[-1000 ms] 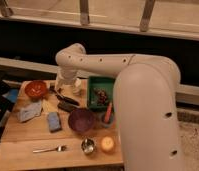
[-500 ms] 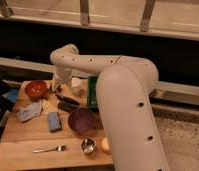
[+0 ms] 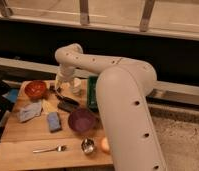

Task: Wipe table surface with brush

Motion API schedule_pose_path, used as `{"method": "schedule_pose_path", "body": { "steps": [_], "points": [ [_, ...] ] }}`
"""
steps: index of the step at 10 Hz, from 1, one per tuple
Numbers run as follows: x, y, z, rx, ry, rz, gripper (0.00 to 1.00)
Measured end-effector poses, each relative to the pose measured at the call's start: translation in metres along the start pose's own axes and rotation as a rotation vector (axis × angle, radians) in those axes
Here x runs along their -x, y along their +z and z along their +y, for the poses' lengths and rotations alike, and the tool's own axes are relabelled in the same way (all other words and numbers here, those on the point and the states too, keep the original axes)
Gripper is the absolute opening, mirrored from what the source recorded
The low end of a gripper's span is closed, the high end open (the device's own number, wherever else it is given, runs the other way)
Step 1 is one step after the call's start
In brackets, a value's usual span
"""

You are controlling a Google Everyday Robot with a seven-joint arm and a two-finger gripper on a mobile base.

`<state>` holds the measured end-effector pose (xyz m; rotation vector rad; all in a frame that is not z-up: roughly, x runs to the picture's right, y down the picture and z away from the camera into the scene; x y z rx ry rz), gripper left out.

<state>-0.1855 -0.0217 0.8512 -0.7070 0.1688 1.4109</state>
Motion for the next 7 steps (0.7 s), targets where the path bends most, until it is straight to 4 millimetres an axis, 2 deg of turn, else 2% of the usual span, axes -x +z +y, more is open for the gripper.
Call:
{"method": "schedule_pose_path", "body": {
  "steps": [2,4,7],
  "points": [
    [-0.006,0.014,0.005,-0.021,0.006,0.014,0.65],
    [-0.005,0.033,0.009,-0.023,0.005,0.035,0.65],
    [-0.001,0.052,0.011,-0.023,-0.006,0.065,0.65]
  ]
}}
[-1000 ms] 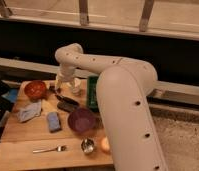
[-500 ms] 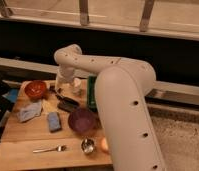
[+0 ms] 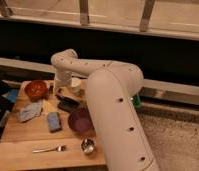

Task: Wipe table surface with brush

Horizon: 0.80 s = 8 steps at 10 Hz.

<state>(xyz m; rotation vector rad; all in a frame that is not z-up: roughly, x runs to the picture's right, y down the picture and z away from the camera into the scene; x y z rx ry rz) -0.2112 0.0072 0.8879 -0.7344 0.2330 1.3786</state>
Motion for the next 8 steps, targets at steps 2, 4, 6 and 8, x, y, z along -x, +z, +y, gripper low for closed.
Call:
{"method": "schedule_pose_path", "body": {
  "steps": [2,4,6,8],
  "points": [
    [0.005,0.017,0.001,0.013,-0.016,0.016,0.65],
    [0.012,0.026,-0.001,0.026,-0.043,0.024,0.65],
    [0.016,0.039,0.005,0.044,-0.078,0.042,0.65],
    [0.016,0.052,0.004,0.06,-0.092,0.065,0.65]
  ]
}}
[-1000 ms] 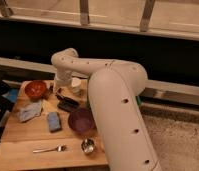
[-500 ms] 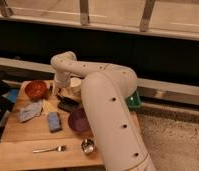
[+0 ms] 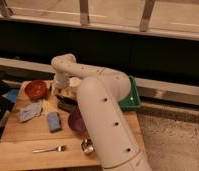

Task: Wipe table surface with brush

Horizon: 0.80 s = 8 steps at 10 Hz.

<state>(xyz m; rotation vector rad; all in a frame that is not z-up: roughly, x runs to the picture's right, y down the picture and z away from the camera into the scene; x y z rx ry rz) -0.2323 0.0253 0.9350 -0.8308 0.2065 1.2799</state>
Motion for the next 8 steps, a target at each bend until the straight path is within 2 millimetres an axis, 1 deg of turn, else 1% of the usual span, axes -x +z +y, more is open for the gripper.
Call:
{"method": "schedule_pose_path", "body": {
  "steps": [4,5,6,7,8],
  "points": [
    [-0.002,0.026,0.004,0.035,-0.009,0.033,0.65],
    [-0.002,0.029,0.003,0.038,-0.002,0.037,0.63],
    [-0.002,0.031,0.0,0.033,0.002,0.039,0.56],
    [-0.002,0.03,0.0,0.031,0.0,0.039,0.44],
    [-0.002,0.029,0.0,0.031,-0.001,0.039,0.34]
  ]
}}
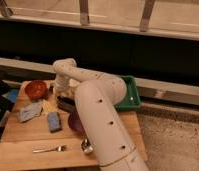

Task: Wipe table surface with brush

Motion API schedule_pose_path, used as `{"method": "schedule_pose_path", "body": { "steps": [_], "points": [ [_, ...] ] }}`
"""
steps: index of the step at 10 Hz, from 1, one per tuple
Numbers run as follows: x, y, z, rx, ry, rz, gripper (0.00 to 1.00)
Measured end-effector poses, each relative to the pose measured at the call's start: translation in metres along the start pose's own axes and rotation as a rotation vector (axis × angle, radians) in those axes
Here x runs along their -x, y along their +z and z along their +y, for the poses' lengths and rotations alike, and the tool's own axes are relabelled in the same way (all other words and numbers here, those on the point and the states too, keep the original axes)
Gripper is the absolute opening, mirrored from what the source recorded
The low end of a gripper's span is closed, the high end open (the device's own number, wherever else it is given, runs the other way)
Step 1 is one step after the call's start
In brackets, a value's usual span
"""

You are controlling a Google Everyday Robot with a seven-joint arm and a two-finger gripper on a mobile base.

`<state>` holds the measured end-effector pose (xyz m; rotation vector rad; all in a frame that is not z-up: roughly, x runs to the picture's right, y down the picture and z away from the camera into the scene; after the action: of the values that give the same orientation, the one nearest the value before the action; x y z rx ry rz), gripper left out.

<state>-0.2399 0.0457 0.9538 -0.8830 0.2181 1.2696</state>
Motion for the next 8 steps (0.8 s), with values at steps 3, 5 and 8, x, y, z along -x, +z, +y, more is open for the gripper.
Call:
{"method": "schedule_pose_path", "body": {
  "steps": [3,5,8],
  "points": [
    [0.0,0.006,0.002,-0.014,0.004,-0.002,0.05],
    [0.001,0.01,0.001,-0.027,0.007,-0.008,0.0],
    [0.001,0.01,0.002,-0.028,0.007,-0.009,0.0]
  ]
}}
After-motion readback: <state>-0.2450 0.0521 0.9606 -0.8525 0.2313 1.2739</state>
